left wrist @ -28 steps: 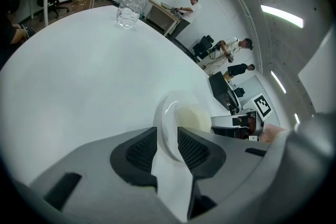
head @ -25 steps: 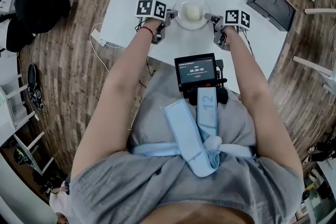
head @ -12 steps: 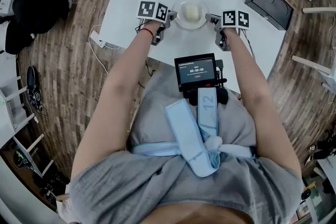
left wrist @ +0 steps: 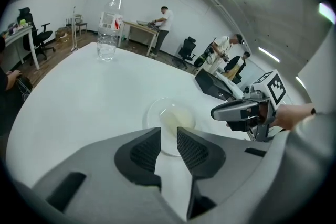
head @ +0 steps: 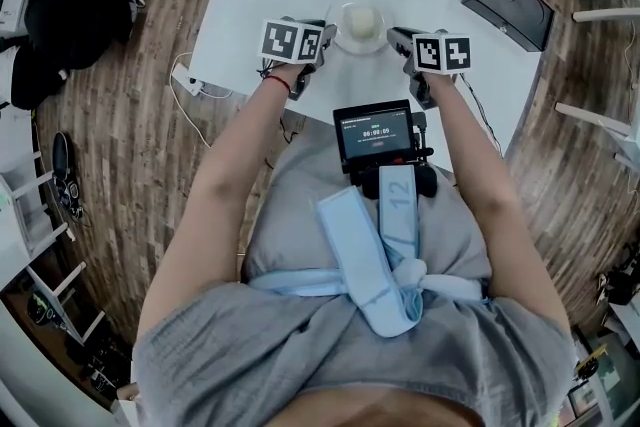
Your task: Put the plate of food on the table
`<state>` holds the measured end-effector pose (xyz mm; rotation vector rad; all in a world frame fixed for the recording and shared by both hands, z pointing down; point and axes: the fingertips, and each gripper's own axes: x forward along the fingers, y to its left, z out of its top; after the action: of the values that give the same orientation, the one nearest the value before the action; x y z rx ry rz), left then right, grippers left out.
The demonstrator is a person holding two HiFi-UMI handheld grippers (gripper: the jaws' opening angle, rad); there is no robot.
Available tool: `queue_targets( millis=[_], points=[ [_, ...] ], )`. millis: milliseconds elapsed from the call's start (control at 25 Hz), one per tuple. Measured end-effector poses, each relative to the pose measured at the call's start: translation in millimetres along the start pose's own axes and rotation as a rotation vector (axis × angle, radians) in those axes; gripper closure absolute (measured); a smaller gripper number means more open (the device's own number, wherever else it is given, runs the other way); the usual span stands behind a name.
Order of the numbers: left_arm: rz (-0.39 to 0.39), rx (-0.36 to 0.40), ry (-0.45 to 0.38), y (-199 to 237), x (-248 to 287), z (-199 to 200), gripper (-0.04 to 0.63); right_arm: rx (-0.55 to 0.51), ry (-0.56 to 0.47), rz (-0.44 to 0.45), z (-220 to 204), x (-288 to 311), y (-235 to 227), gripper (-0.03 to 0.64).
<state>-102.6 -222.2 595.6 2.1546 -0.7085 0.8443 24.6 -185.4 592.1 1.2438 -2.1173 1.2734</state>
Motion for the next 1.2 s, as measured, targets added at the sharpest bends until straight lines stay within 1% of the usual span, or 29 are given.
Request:
queue_targets(
  millis=[120,320,440,680,920,1200],
  points=[
    [-0.004,0.026,-0.047,-5.5,-8.2,2.7,0.491,-0.039,-0.037,0.001,2.3,-7.5,9.0,0.575],
    [-0.023,0.042,-0.137,-13.0,-18.7,4.6,0.515,-0.105,-0.110,0.013,6.4,-17.0,21.2,0.575],
    [-0.042,0.071,-0.176,-20.6,-22.1,4.2,0.520,-0.124,-0.135,0.033,3.9,-21.0,28.2,0.575],
    [-0.082,0.095,-0.215,-39.8,-32.8,-4.1,0.520,-0.160,-0.164,0.054,-8.4,-32.0,41.9,0.575],
    [-0.095,0.128,-0.295,-53.1,-46.8,-6.2,0.520,-0.185,-0.197,0.056,-16.0,-44.6,58.3,0.575],
    [-0.107,0.173,-0.333,-68.4,-62.8,-16.9,0.520,-0.215,-0.234,0.056,-26.8,-60.0,70.8,0.575]
  ],
)
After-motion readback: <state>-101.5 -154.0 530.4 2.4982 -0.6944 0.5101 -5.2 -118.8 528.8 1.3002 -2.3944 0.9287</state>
